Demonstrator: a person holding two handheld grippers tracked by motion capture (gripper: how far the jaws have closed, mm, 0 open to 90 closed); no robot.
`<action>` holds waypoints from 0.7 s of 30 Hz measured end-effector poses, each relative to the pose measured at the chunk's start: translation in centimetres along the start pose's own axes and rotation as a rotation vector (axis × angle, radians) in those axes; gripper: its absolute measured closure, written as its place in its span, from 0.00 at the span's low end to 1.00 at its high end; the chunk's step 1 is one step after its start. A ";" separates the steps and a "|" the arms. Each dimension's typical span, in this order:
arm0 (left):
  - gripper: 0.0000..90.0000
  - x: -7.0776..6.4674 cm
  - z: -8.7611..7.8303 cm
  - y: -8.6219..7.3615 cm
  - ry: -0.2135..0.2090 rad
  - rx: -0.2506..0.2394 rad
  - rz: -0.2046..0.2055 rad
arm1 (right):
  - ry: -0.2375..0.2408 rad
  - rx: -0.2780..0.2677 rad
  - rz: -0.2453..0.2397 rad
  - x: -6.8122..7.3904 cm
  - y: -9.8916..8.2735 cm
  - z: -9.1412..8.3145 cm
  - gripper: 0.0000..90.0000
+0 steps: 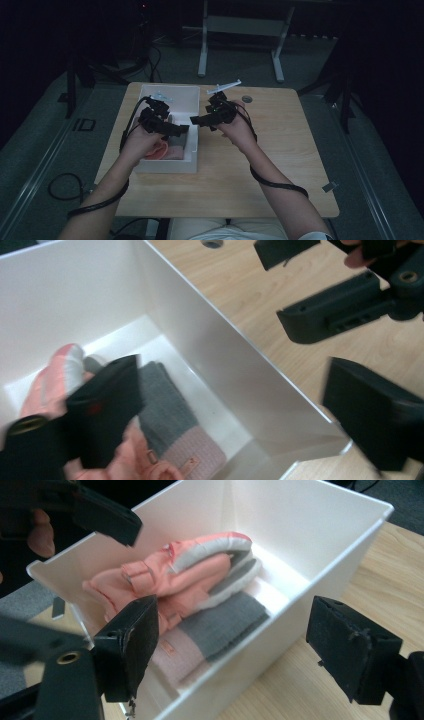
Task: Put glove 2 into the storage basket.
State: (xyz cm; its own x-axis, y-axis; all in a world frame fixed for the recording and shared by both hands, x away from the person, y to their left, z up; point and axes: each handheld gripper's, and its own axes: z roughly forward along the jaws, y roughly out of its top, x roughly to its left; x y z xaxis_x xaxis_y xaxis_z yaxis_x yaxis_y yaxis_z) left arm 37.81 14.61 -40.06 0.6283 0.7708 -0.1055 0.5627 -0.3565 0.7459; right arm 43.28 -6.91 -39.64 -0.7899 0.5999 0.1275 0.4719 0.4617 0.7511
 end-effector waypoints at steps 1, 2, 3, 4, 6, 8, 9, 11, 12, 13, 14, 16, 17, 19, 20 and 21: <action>0.02 -0.2 0.1 0.0 0.008 0.001 0.012 | -0.003 0.001 -0.003 -0.1 -0.2 -0.1 0.23; 0.02 -0.4 0.3 0.0 0.017 0.002 0.020 | -0.006 -0.002 -0.006 -0.2 -0.4 -0.2 0.22; 0.02 -0.6 0.4 0.0 0.023 0.001 0.031 | -0.014 -0.008 -0.003 -0.4 -0.7 -0.3 0.23; 0.02 -0.8 0.6 -0.1 0.023 -0.001 0.036 | -0.017 -0.014 -0.003 -0.5 -0.9 -0.4 0.23; 0.02 -1.3 0.8 -0.1 0.015 -0.011 0.048 | -0.023 -0.021 -0.008 -0.8 -1.3 -0.7 0.22; 0.02 -1.5 0.8 -0.1 0.007 -0.015 0.056 | -0.023 -0.023 -0.011 -0.9 -1.6 -0.8 0.21; 0.02 -2.1 1.0 -0.1 0.005 -0.029 0.072 | -0.020 -0.028 -0.007 -1.2 -2.1 -1.1 0.20; 0.02 -2.6 1.1 -0.2 0.003 -0.040 0.084 | -0.032 -0.031 -0.008 -1.5 -2.6 -1.4 0.19; 0.02 -2.8 1.2 -0.2 0.000 -0.042 0.087 | -0.033 -0.033 -0.007 -1.6 -2.8 -1.6 0.19; 0.02 -3.1 1.3 -0.2 -0.005 -0.045 0.088 | -0.035 -0.032 -0.005 -1.8 -3.1 -1.7 0.19; 0.02 -3.4 1.4 -0.2 -0.006 -0.049 0.097 | -0.042 -0.031 -0.008 -1.9 -3.3 -1.9 0.19; 0.02 -3.9 1.6 -0.3 -0.004 -0.057 0.116 | -0.054 -0.029 -0.017 -2.1 -3.9 -2.1 0.19; 0.02 -4.1 1.7 -0.3 -0.011 -0.058 0.117 | -0.056 -0.027 -0.022 -2.2 -4.1 -2.2 0.19; 0.02 -4.4 2.1 -0.4 -0.036 -0.050 0.120 | -0.059 -0.025 -0.023 -2.4 -4.7 -2.4 0.19; 0.02 -4.6 2.3 -0.5 -0.034 -0.045 0.128 | -0.059 -0.026 -0.021 -2.5 -4.9 -2.5 0.19; 0.02 -4.8 2.4 -0.5 -0.034 -0.040 0.135 | -0.059 -0.029 -0.022 -2.7 -5.2 -2.7 0.19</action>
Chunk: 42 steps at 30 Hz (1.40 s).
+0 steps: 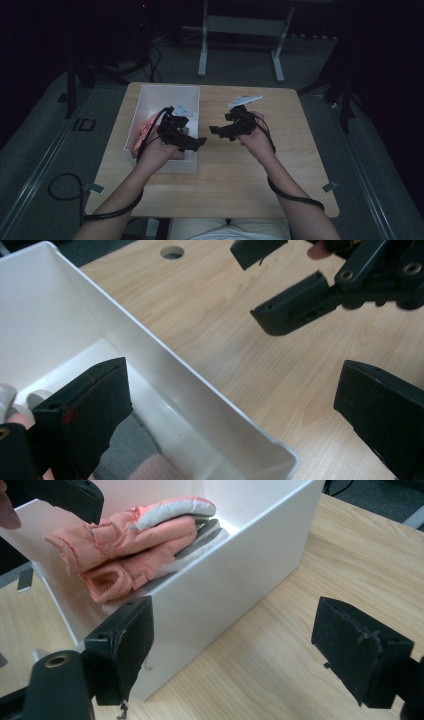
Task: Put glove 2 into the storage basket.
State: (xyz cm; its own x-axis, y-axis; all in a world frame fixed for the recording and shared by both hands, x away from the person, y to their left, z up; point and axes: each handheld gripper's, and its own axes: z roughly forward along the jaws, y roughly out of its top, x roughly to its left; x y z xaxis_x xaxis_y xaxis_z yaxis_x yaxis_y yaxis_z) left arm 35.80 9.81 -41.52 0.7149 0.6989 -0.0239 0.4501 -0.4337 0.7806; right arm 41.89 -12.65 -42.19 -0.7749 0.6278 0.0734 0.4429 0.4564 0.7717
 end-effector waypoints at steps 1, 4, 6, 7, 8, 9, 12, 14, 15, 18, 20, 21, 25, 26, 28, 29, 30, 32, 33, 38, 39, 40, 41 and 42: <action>0.02 0.0 0.0 0.0 0.000 0.000 0.000 | -0.003 -0.001 0.000 -0.1 -0.3 -0.1 0.19; 0.02 -1.0 0.4 0.1 -0.023 -0.002 0.022 | -0.018 -0.001 -0.007 -0.4 -1.1 -0.5 0.19; 0.02 -1.6 0.6 0.2 -0.025 -0.001 0.040 | -0.025 -0.004 -0.007 -0.7 -1.5 -0.7 0.19; 0.02 -1.6 0.6 0.2 -0.025 -0.001 0.040 | -0.025 -0.004 -0.007 -0.7 -1.5 -0.7 0.19; 0.02 -2.1 0.8 0.2 -0.037 0.000 0.052 | -0.041 0.003 -0.016 -0.8 -2.1 -0.9 0.19; 0.02 -2.4 0.9 0.2 -0.041 -0.003 0.055 | -0.048 0.006 -0.021 -0.9 -2.3 -0.9 0.19; 0.02 -3.4 1.0 0.2 -0.057 -0.003 0.074 | -0.061 0.012 -0.024 -1.1 -3.1 -1.1 0.19; 0.02 -4.1 1.1 0.2 -0.074 -0.008 0.097 | -0.060 0.016 -0.028 -1.2 -3.6 -1.2 0.19; 0.02 -4.5 1.2 0.2 -0.078 -0.011 0.107 | -0.062 0.018 -0.026 -1.3 -3.8 -1.2 0.19; 0.02 -5.4 1.6 0.3 -0.106 -0.004 0.124 | -0.066 0.022 -0.029 -1.5 -4.5 -1.3 0.19; 0.02 -5.9 1.9 0.3 -0.116 -0.005 0.133 | -0.071 0.016 -0.031 -1.6 -4.9 -1.5 0.18; 0.02 -6.1 2.0 0.3 -0.123 -0.004 0.136 | -0.074 0.017 -0.036 -1.6 -5.2 -1.5 0.18; 0.02 -7.0 2.5 0.2 -0.145 -0.010 0.150 | -0.080 0.022 -0.041 -2.0 -6.1 -1.8 0.17; 0.02 -7.0 2.5 0.2 -0.145 -0.010 0.150 | -0.081 0.022 -0.039 -2.1 -6.3 -1.9 0.17; 0.02 -7.7 2.9 0.1 -0.156 -0.012 0.171 | -0.082 0.020 -0.035 -2.3 -6.7 -2.0 0.17; 0.02 -8.0 3.1 0.0 -0.164 -0.016 0.176 | -0.082 0.019 -0.033 -2.3 -6.8 -2.1 0.17; 0.02 -8.2 3.3 -0.1 -0.173 -0.020 0.177 | -0.080 0.014 -0.035 -2.4 -7.0 -2.2 0.17; 0.02 -8.4 3.5 -0.2 -0.180 -0.015 0.178 | -0.081 0.012 -0.037 -2.4 -7.2 -2.3 0.17; 0.02 -8.9 4.0 -0.4 -0.199 -0.006 0.200 | -0.079 0.010 -0.035 -2.5 -7.6 -2.4 0.17; 0.02 -9.8 5.4 -1.1 -0.222 0.006 0.223 | -0.084 -0.006 -0.033 -3.0 -8.7 -2.7 0.17; 0.02 -9.8 5.7 -1.2 -0.229 0.012 0.223 | -0.084 -0.004 -0.031 -3.1 -8.9 -2.7 0.17; 0.02 -9.9 5.9 -1.4 -0.232 0.014 0.221 | -0.087 -0.002 -0.029 -3.2 -9.2 -2.7 0.17; 0.02 -10.0 6.2 -1.5 -0.237 0.015 0.224 | -0.091 0.001 -0.025 -3.3 -9.5 -2.8 0.17; 0.02 -10.1 6.4 -1.7 -0.242 0.013 0.222 | -0.092 0.006 -0.021 -3.5 -9.8 -2.8 0.17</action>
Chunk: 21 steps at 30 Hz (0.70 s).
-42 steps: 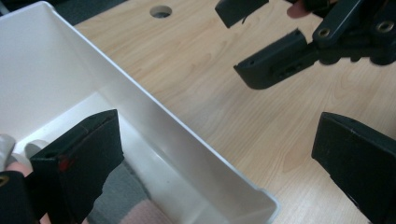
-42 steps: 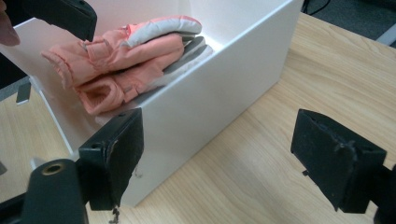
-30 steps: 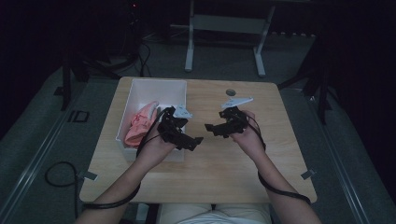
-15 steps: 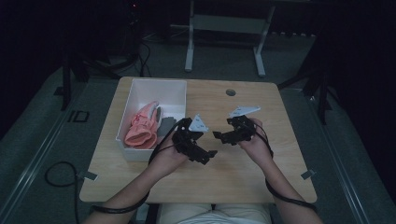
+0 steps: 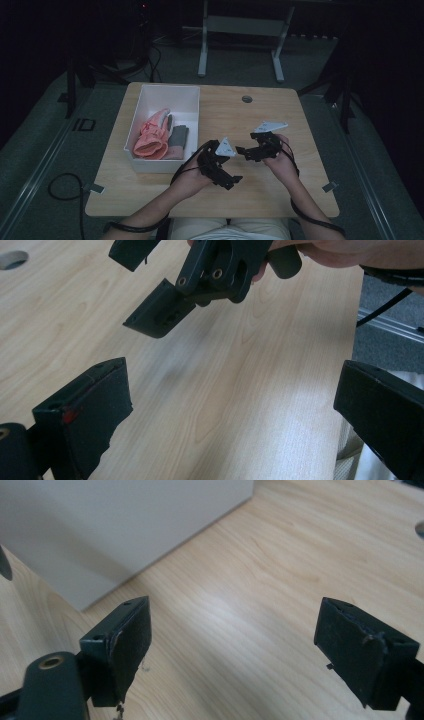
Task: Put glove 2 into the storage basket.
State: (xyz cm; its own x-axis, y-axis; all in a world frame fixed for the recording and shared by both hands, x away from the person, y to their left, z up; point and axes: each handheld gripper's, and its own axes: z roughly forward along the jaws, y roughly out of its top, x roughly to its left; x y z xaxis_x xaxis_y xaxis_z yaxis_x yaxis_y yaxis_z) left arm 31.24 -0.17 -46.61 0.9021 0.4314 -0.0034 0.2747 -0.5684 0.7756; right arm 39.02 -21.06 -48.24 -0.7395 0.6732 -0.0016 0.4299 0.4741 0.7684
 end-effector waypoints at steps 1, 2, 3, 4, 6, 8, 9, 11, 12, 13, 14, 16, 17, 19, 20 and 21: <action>0.02 -0.1 0.2 -0.1 -0.002 0.003 -0.001 | 0.001 0.002 0.003 -0.1 -0.3 0.0 0.17; 0.02 -0.1 0.5 -0.3 -0.006 -0.001 0.001 | -0.001 0.004 0.004 -0.2 -0.6 0.0 0.17; 0.02 -0.2 0.8 -0.5 -0.010 -0.005 0.004 | -0.003 0.006 0.004 -0.4 -0.9 0.1 0.17; 0.02 -0.2 1.1 -0.6 -0.008 0.003 0.008 | -0.002 0.008 0.008 -0.5 -1.1 0.1 0.17; 0.02 -0.3 1.8 -1.1 -0.002 0.011 0.026 | -0.008 0.013 0.013 -0.7 -1.7 0.2 0.17; 0.02 -0.3 2.3 -1.5 -0.007 0.024 0.020 | -0.010 0.015 0.018 -0.8 -2.3 0.2 0.17; 0.02 -0.3 2.3 -1.5 -0.007 0.024 0.020 | -0.010 0.015 0.018 -0.8 -2.3 0.2 0.17; 0.02 -0.3 3.1 -2.0 -0.007 0.027 0.010 | -0.017 0.028 0.022 -1.0 -3.1 0.4 0.17; 0.02 -0.3 3.2 -2.2 0.000 0.032 0.016 | -0.019 0.034 0.024 -1.1 -3.3 0.5 0.17; 0.02 -0.3 3.2 -2.2 0.000 0.032 0.016 | -0.019 0.034 0.024 -1.1 -3.3 0.5 0.17; 0.02 -0.3 3.5 -2.4 0.007 0.034 0.020 | -0.023 0.039 0.025 -1.1 -3.6 0.6 0.17; 0.02 -0.3 3.8 -2.8 0.007 0.022 0.011 | -0.039 0.042 0.026 -1.4 -4.1 0.8 0.17; 0.02 -0.3 3.9 -2.9 0.004 0.017 0.005 | -0.046 0.041 0.030 -1.6 -4.4 0.9 0.17; 0.02 -0.3 3.9 -2.9 0.004 0.017 0.005 | -0.052 0.039 0.030 -1.7 -4.5 0.9 0.17; 0.02 -0.4 4.3 -3.4 -0.004 0.008 -0.008 | -0.052 0.039 0.030 -1.7 -4.5 0.9 0.17; 0.02 -0.4 4.4 -3.6 -0.004 0.014 -0.011 | -0.066 0.043 0.039 -2.1 -5.1 1.1 0.17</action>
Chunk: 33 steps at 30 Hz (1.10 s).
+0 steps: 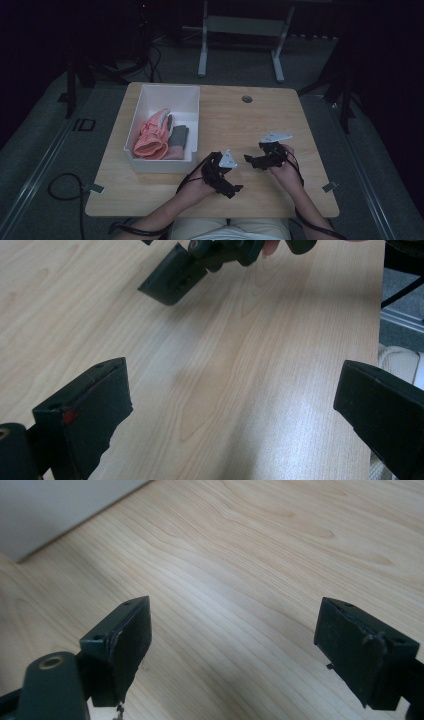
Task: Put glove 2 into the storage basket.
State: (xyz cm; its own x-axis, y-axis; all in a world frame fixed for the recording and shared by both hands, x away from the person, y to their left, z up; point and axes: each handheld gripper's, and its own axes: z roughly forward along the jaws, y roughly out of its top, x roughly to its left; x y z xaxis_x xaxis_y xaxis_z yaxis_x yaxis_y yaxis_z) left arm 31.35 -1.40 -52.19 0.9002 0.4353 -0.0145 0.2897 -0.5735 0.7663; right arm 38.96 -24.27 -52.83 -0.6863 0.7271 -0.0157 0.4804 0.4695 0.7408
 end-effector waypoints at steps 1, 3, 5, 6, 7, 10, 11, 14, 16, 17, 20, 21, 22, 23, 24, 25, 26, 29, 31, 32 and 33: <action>0.02 -0.1 0.1 -0.2 0.005 -0.001 -0.004 | -0.006 0.002 0.005 -0.1 -0.2 0.1 0.17; 0.02 -0.2 0.3 -0.6 0.006 -0.001 -0.006 | -0.015 0.012 0.006 -0.3 -0.6 0.2 0.17; 0.02 -0.2 0.5 -0.9 0.006 -0.002 -0.011 | -0.024 0.015 0.010 -0.5 -0.9 0.3 0.17; 0.02 -0.2 0.6 -1.1 0.008 -0.002 -0.017 | -0.028 0.018 0.013 -0.6 -1.1 0.4 0.17; 0.02 -0.2 0.7 -1.3 0.010 0.006 -0.015 | -0.038 0.018 0.010 -0.7 -1.3 0.4 0.17; 0.02 -0.1 0.9 -1.7 0.013 0.007 -0.020 | -0.054 0.021 0.021 -1.1 -1.8 0.5 0.17; 0.02 0.0 1.0 -1.8 0.015 0.011 -0.015 | -0.063 0.023 0.021 -1.3 -1.9 0.5 0.17; 0.02 -0.1 1.1 -2.2 0.023 0.009 -0.023 | -0.086 0.033 0.027 -1.7 -2.3 0.6 0.17; 0.02 -0.2 1.1 -2.4 0.031 0.004 -0.024 | -0.099 0.028 0.033 -2.0 -2.6 0.6 0.17; 0.02 -0.2 1.1 -2.5 0.033 0.000 -0.026 | -0.105 0.027 0.036 -2.2 -2.7 0.6 0.17; 0.02 -0.2 1.2 -2.7 0.036 0.004 -0.031 | -0.136 0.021 0.049 -2.7 -3.1 0.5 0.17; 0.02 -0.1 1.3 -2.8 0.035 0.010 -0.032 | -0.147 0.020 0.057 -3.0 -3.2 0.5 0.17; 0.02 -0.1 1.4 -2.9 0.036 0.010 -0.035 | -0.159 0.018 0.067 -3.2 -3.3 0.4 0.17; 0.02 0.0 1.4 -3.0 0.037 0.011 -0.037 | -0.165 0.013 0.076 -3.4 -3.5 0.3 0.17; 0.02 0.0 1.4 -3.1 0.038 0.011 -0.040 | -0.174 0.011 0.085 -3.7 -3.7 0.2 0.17; 0.02 0.0 1.4 -3.1 0.040 0.011 -0.041 | -0.181 0.009 0.092 -3.9 -3.8 0.2 0.17; 0.02 0.0 1.4 -3.1 0.041 0.008 -0.045 | -0.190 0.009 0.098 -4.1 -4.0 0.1 0.17; 0.02 0.1 1.3 -3.2 0.045 0.004 -0.048 | -0.210 0.013 0.106 -4.5 -4.5 0.2 0.17; 0.02 0.0 1.3 -3.4 0.049 0.002 -0.046 | -0.221 0.020 0.111 -4.7 -4.7 0.3 0.17; 0.02 0.0 1.4 -3.4 0.049 0.006 -0.041 | -0.223 0.020 0.114 -4.8 -4.9 0.3 0.17; 0.02 -0.1 1.4 -3.5 0.050 0.008 -0.041 | -0.226 0.021 0.114 -4.9 -5.0 0.4 0.16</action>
State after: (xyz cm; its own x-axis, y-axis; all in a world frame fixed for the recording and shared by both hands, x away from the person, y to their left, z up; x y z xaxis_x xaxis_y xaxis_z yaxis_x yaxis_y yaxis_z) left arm 30.76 -0.41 -55.76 0.8703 0.4924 -0.0136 0.3286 -0.5599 0.7606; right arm 40.13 -29.95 -56.66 -0.4887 0.8684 -0.0842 0.5606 0.3865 0.7324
